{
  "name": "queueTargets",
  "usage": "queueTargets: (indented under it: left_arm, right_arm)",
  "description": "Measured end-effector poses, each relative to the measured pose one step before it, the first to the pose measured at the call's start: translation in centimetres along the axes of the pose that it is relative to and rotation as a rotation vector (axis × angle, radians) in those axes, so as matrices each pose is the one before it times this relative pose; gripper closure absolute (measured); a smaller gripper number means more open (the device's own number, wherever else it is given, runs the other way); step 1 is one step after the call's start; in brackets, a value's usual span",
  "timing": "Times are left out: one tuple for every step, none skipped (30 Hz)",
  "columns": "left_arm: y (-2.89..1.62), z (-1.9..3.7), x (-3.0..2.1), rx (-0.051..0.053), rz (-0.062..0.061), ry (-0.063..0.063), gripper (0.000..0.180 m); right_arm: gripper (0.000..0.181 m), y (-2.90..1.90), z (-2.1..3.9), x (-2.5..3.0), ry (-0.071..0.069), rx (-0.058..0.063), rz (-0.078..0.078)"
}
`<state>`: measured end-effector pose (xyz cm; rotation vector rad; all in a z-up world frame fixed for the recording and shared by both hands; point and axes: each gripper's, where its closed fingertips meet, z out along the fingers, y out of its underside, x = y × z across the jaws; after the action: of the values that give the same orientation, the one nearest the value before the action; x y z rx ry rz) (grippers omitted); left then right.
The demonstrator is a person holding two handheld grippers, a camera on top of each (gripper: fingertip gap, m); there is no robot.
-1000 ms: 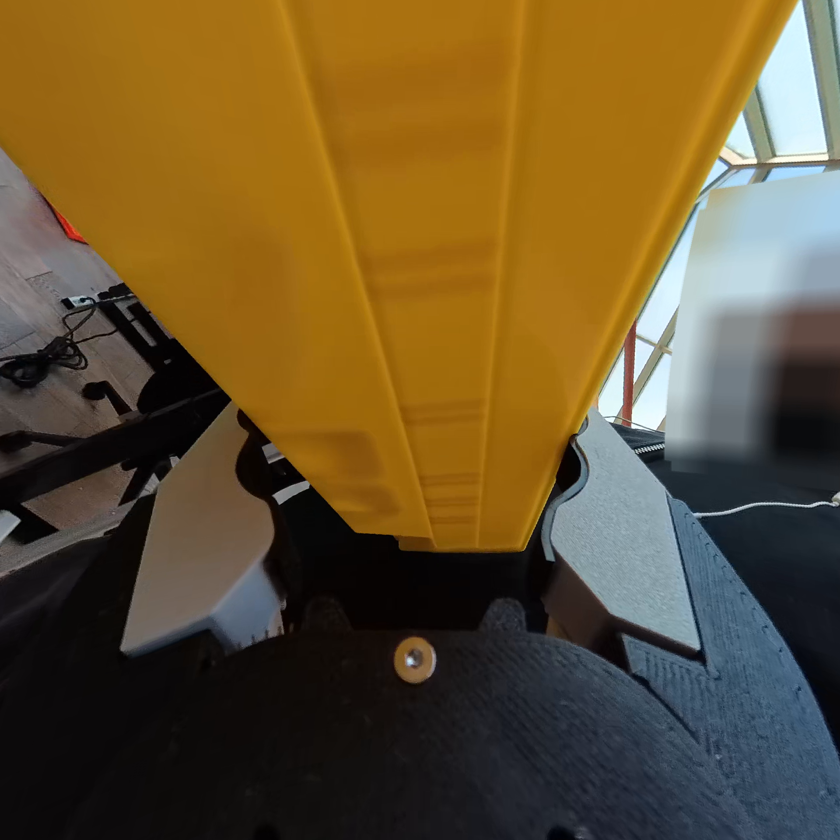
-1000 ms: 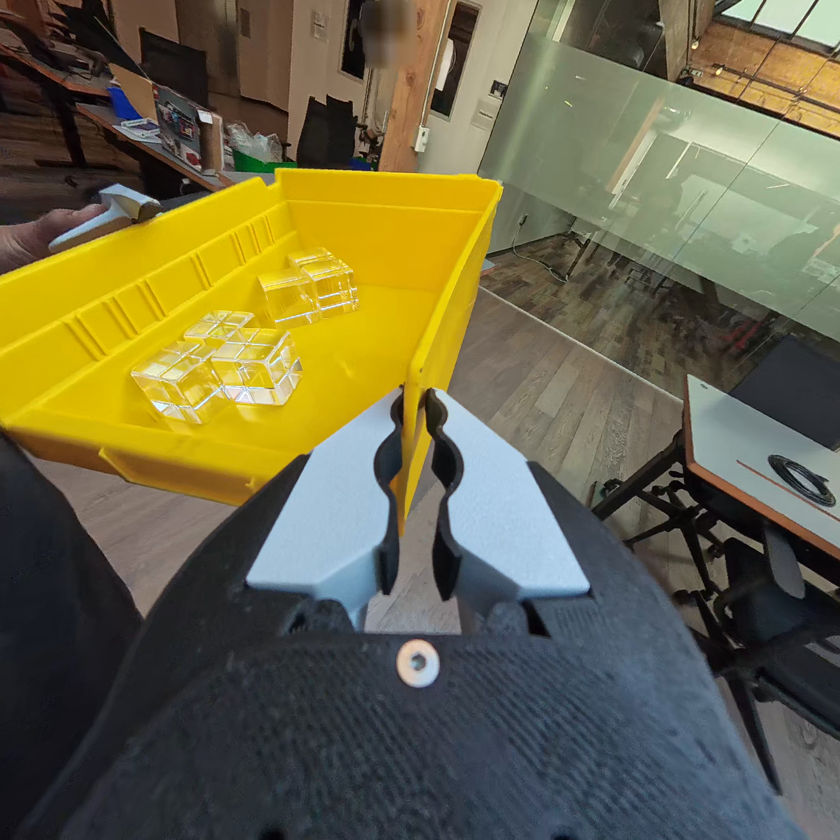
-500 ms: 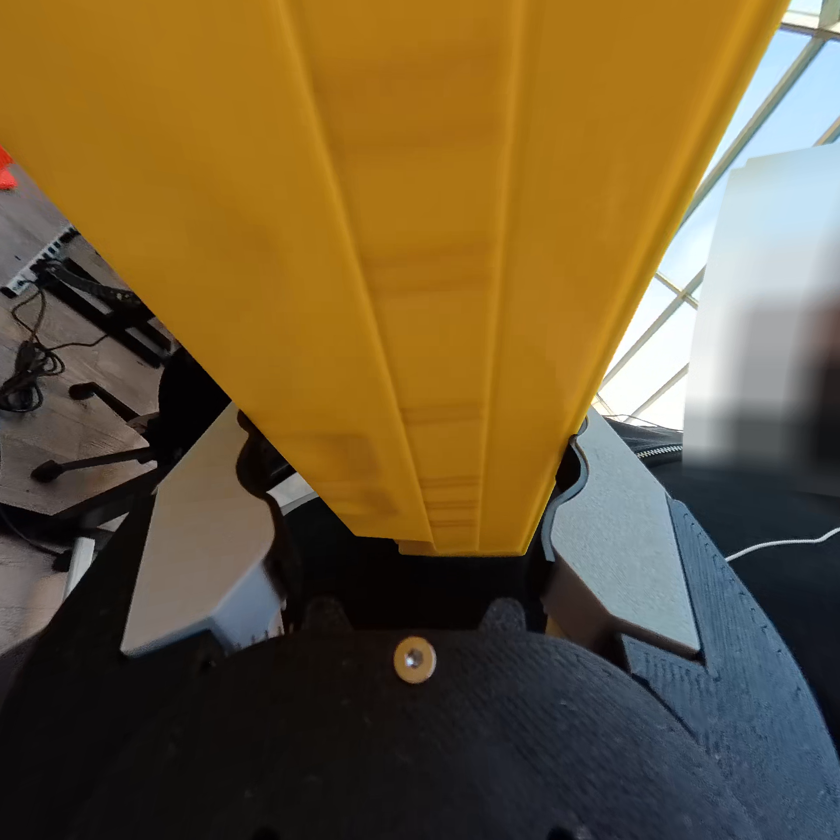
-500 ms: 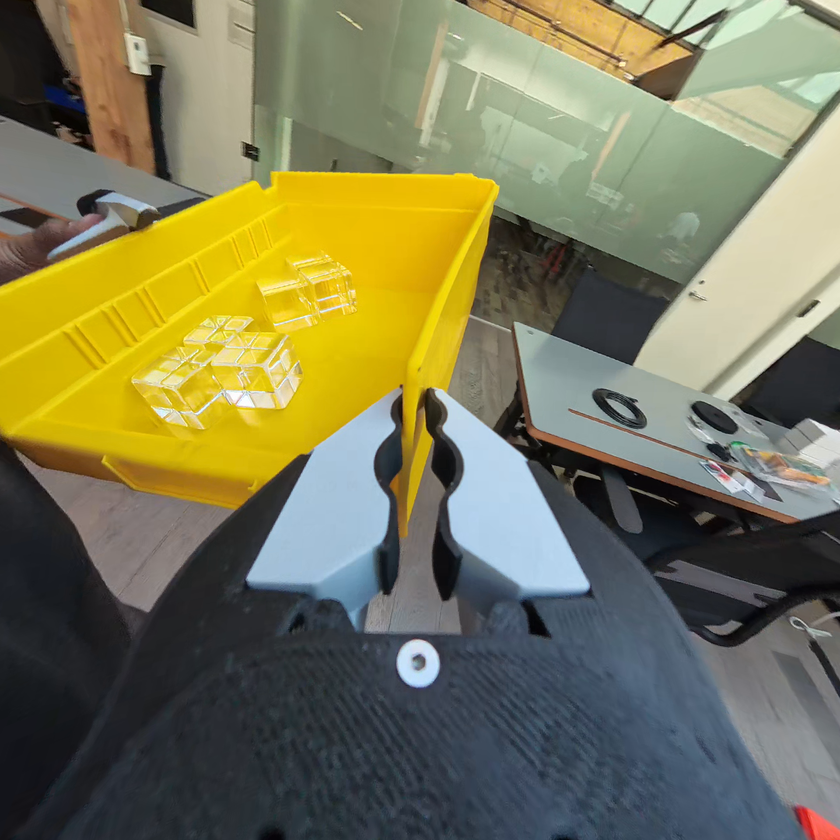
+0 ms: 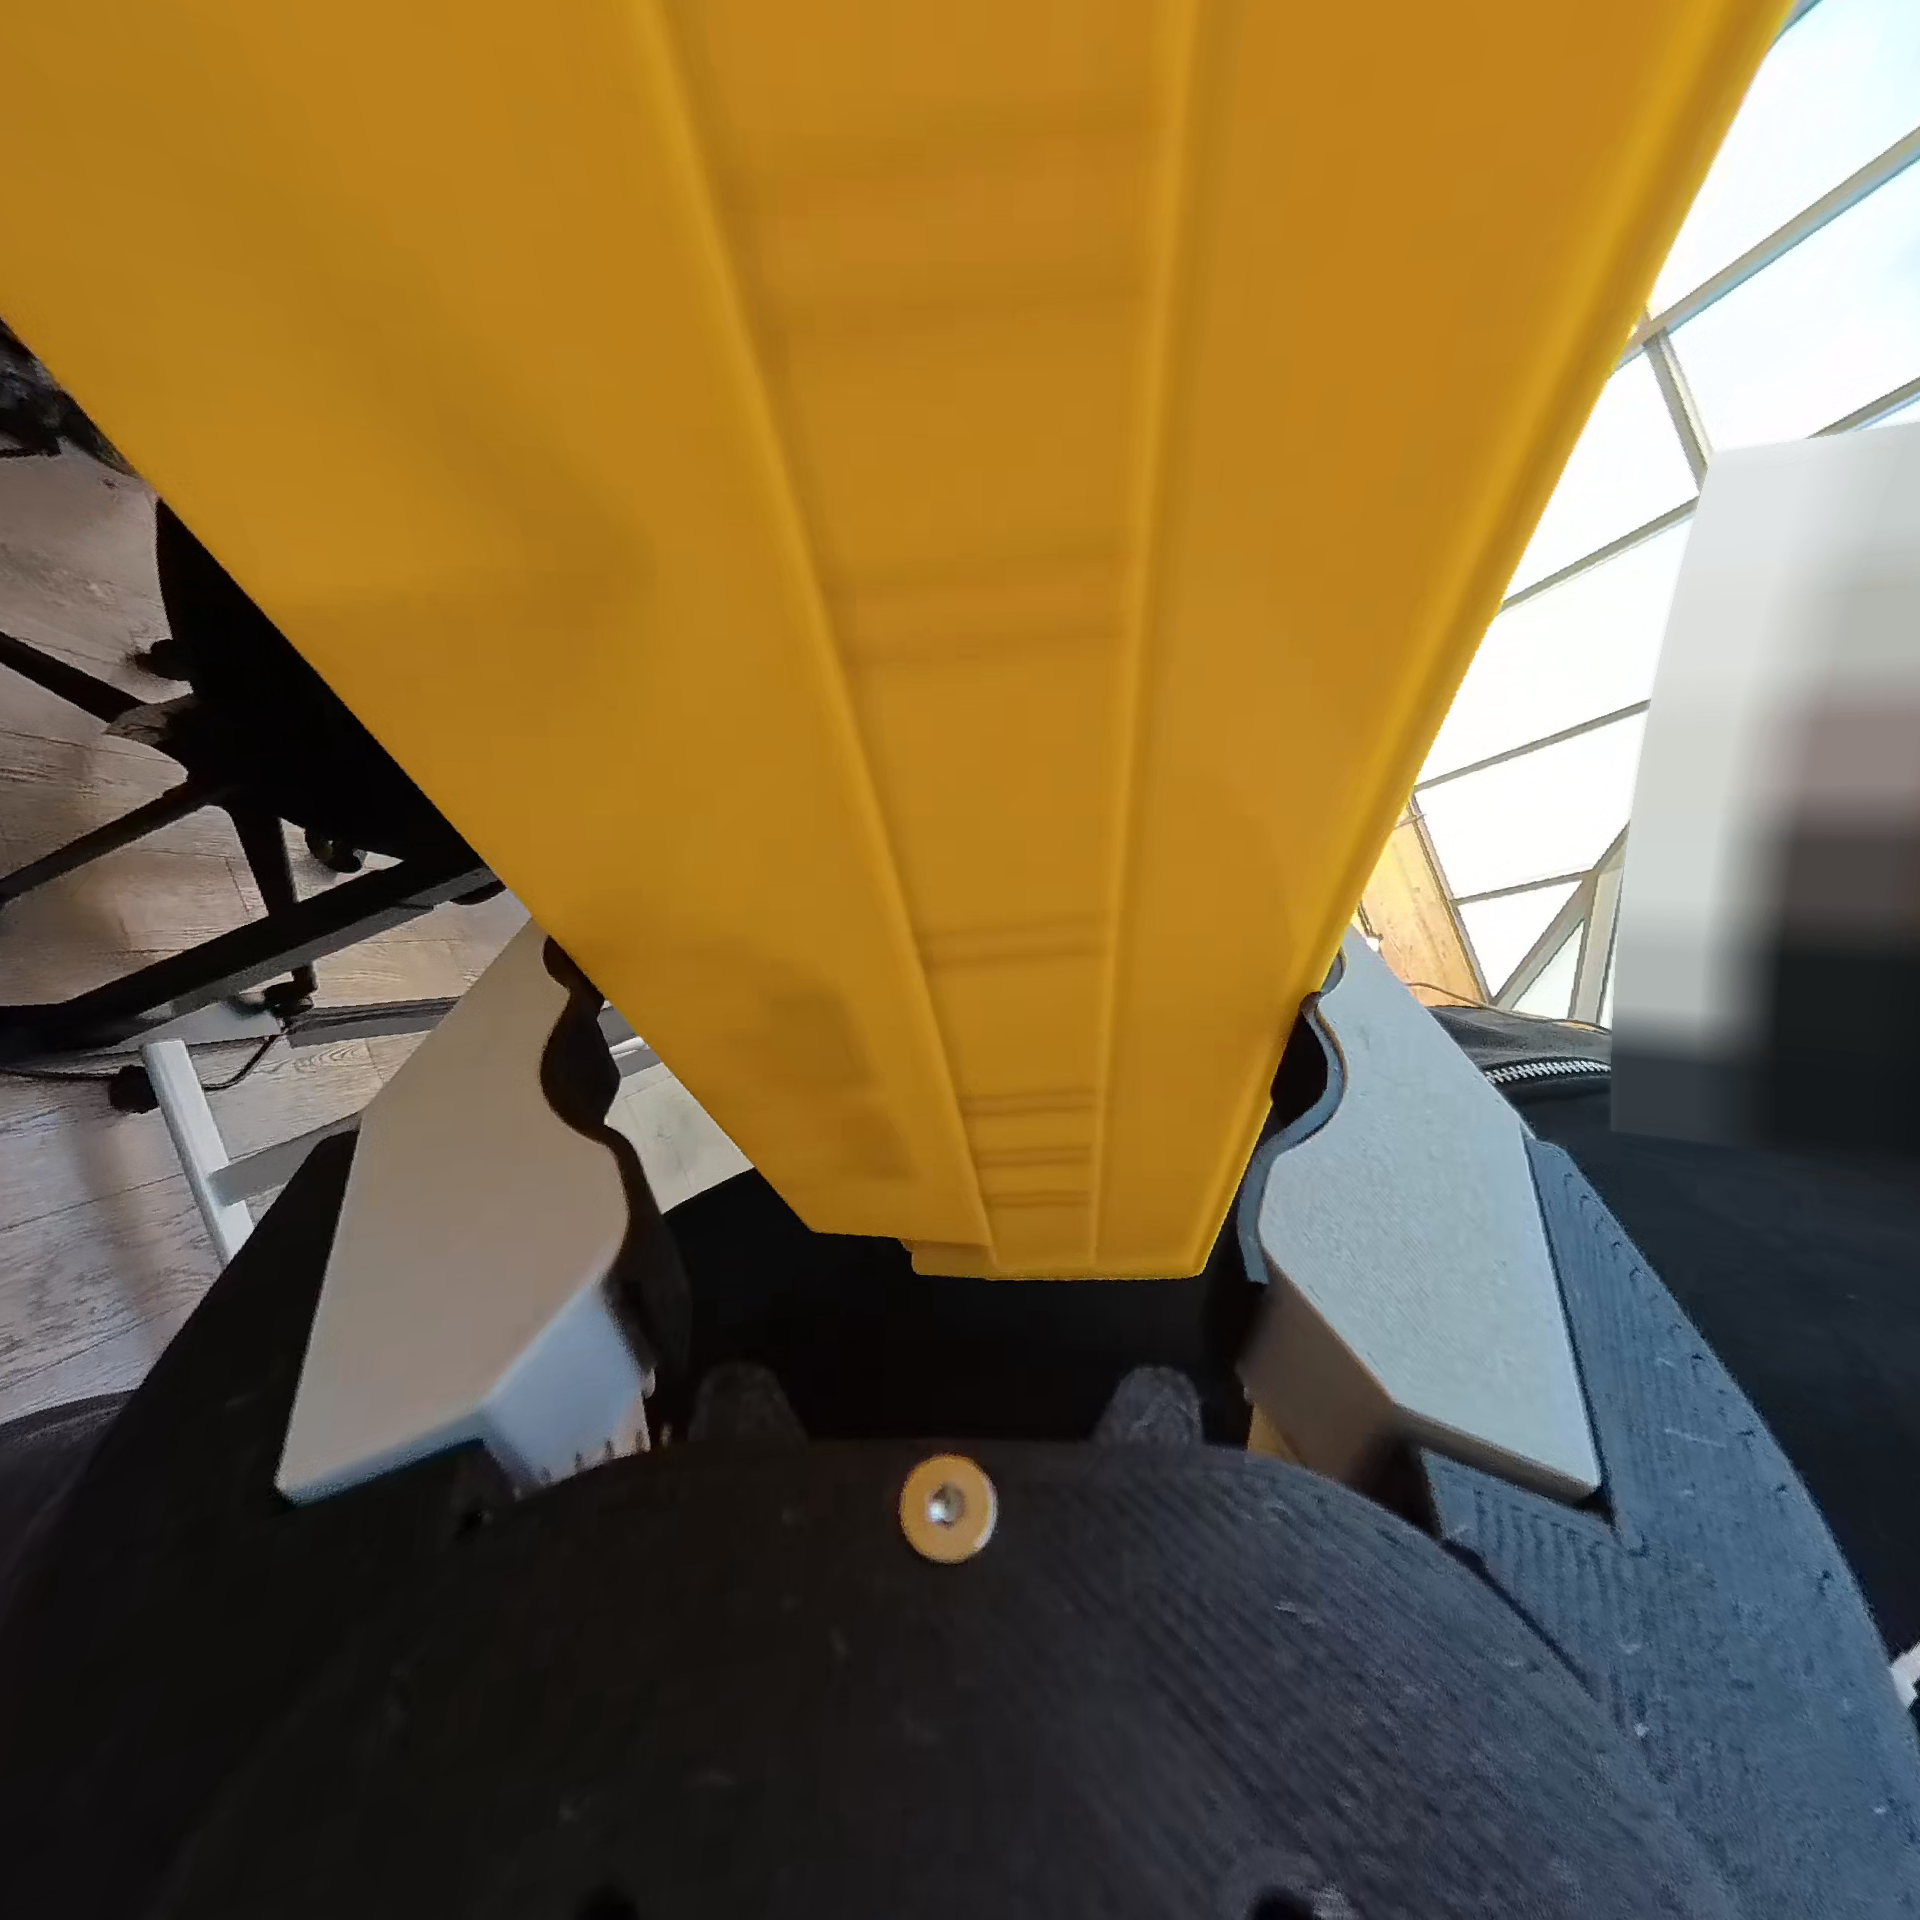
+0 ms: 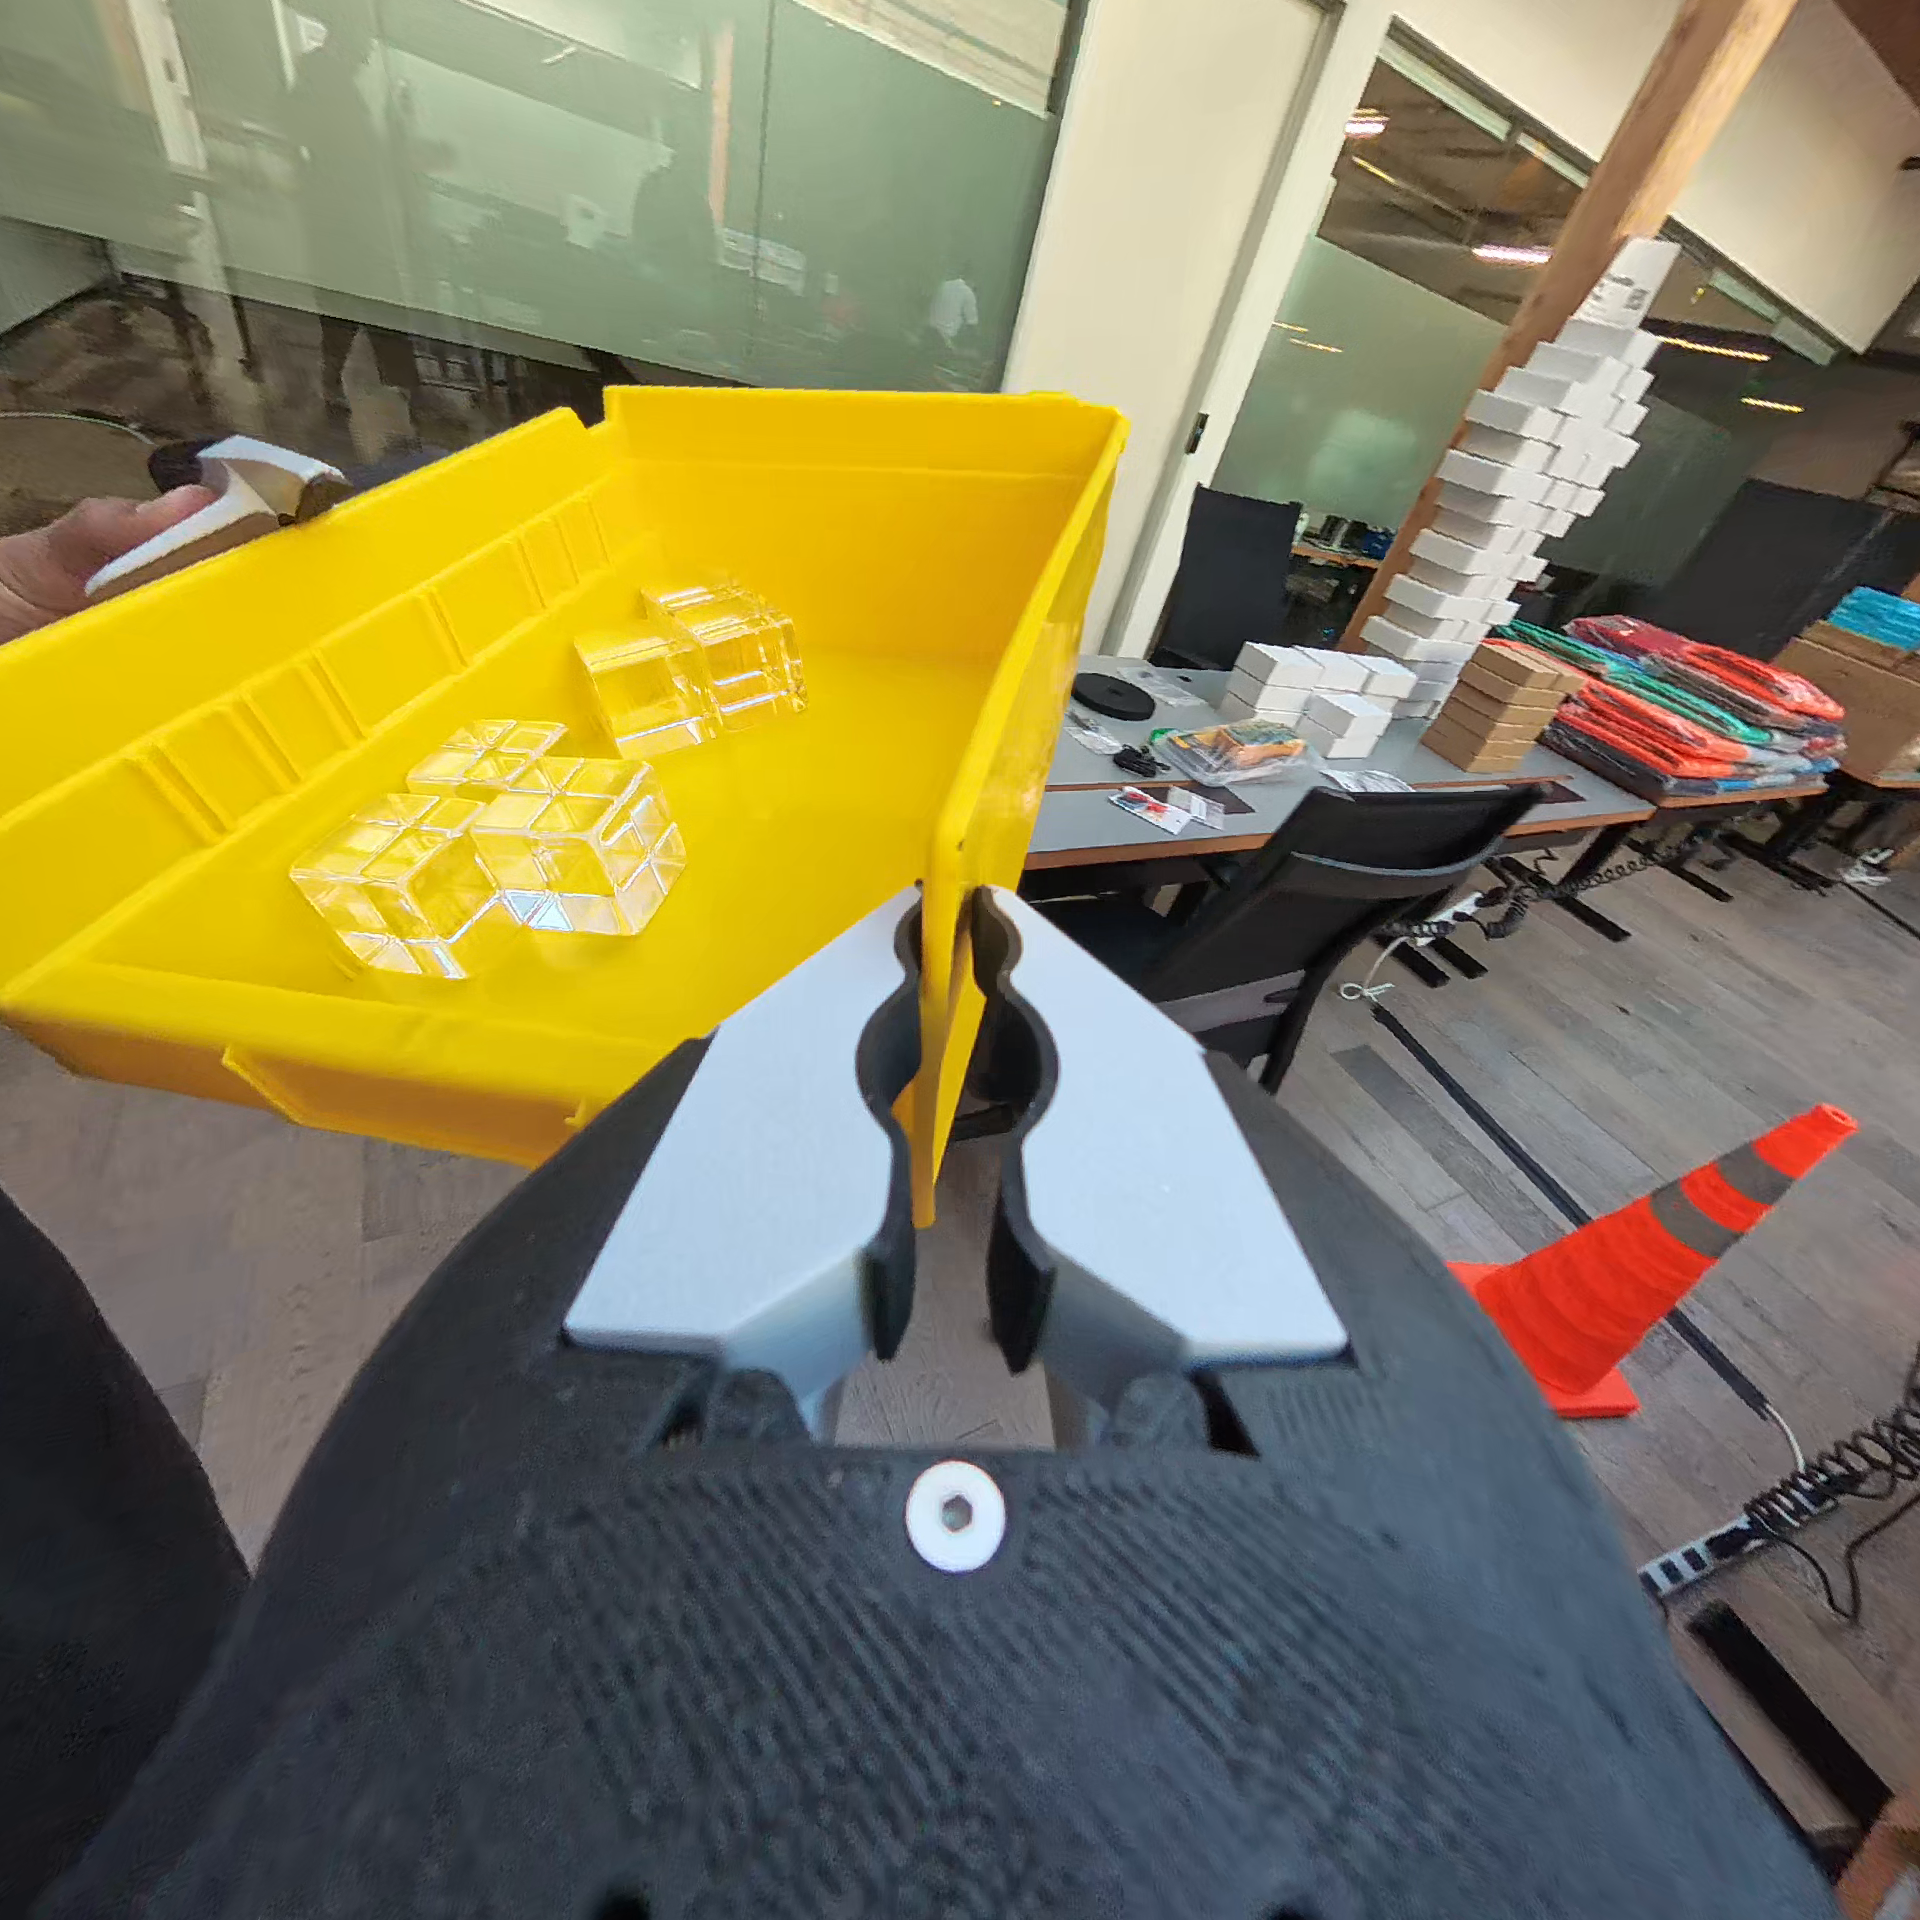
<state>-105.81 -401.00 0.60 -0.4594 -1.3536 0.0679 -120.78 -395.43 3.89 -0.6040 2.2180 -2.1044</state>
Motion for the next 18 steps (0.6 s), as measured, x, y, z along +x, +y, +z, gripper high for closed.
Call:
queueTargets:
  left_arm:
    - [-1.986,1.602,-1.104,-0.0121,-0.0112,0.0018,0.051]
    - [-2.063,1.702,-0.923,-0.0136,-0.0090,0.0029,0.051]
    - [-1.849,1.606,-0.666,-0.0183,-0.0068,0.0055,0.051]
    - [-1.983,1.803,-0.736,-0.0245,-0.0028,0.0037,0.051]
    - [-2.002,1.797,-0.723,-0.0279,-0.0012,0.0090,0.051]
    - [-2.024,1.749,-0.721,-0.0252,-0.0009,0.0172,0.051]
    - [-2.139,1.711,-0.785,-0.0228,0.0010,0.0184,0.051]
    - [-2.217,1.674,-0.845,-0.0218,-0.0009,0.0166,0.051]
    - [-2.197,1.618,-0.859,-0.0215,-0.0024,0.0145,0.051]
    - [-2.133,1.521,-0.941,-0.0234,0.0005,0.0147,0.051]
    - [-2.205,1.494,-0.900,-0.0250,0.0017,0.0145,0.051]
    - [-2.243,1.047,-0.557,-0.0244,0.0015,0.0179,0.051]
    - [-2.240,1.189,-1.002,-0.0243,-0.0017,0.0205,0.051]
    - [-2.252,1.022,-1.064,-0.0257,-0.0034,0.0220,0.051]
    - [-2.276,0.869,-1.182,-0.0304,-0.0024,0.0206,0.052]
    - [-2.191,0.710,-1.280,-0.0386,0.0023,0.0195,0.052]
    - [-2.086,0.309,-1.129,-0.0452,0.0043,0.0177,0.052]
    - [-2.185,0.253,-1.330,-0.0461,0.0015,0.0135,0.052]
  right_arm:
    - [0.177,0.684,0.611,2.166,0.0221,-0.0057,0.0045]
    - [0.177,0.622,0.575,2.244,0.0202,-0.0060,0.0005]
    - [0.177,0.548,0.561,2.367,0.0185,-0.0071,-0.0023]
    - [0.177,0.458,0.613,2.468,0.0160,-0.0076,0.0036]
    - [0.177,0.221,0.557,2.352,0.0135,-0.0041,0.0079]
    - [0.176,0.074,0.558,2.361,0.0126,-0.0008,0.0023]
    - [0.175,0.063,0.654,2.479,0.0148,-0.0023,-0.0035]
    - [0.176,0.113,0.714,2.479,0.0182,-0.0065,-0.0038]
    - [0.175,0.195,0.766,2.448,0.0207,-0.0100,-0.0013]
    - [0.176,0.214,0.785,2.386,0.0243,-0.0111,-0.0005]
    - [0.176,0.169,0.835,2.333,0.0283,-0.0094,-0.0010]
    - [0.176,0.120,0.873,2.239,0.0299,-0.0070,-0.0001]
    - [0.175,0.133,0.945,2.112,0.0302,-0.0057,0.0013]
    - [0.175,0.178,0.846,1.806,0.0314,-0.0060,0.0011]
    - [0.176,0.245,0.993,1.679,0.0341,-0.0063,-0.0019]
    - [0.176,0.322,1.260,1.685,0.0371,-0.0064,-0.0074]
    - [0.176,0.383,1.395,1.518,0.0388,-0.0077,-0.0117]
    - [0.177,0.377,1.524,1.386,0.0393,-0.0111,-0.0099]
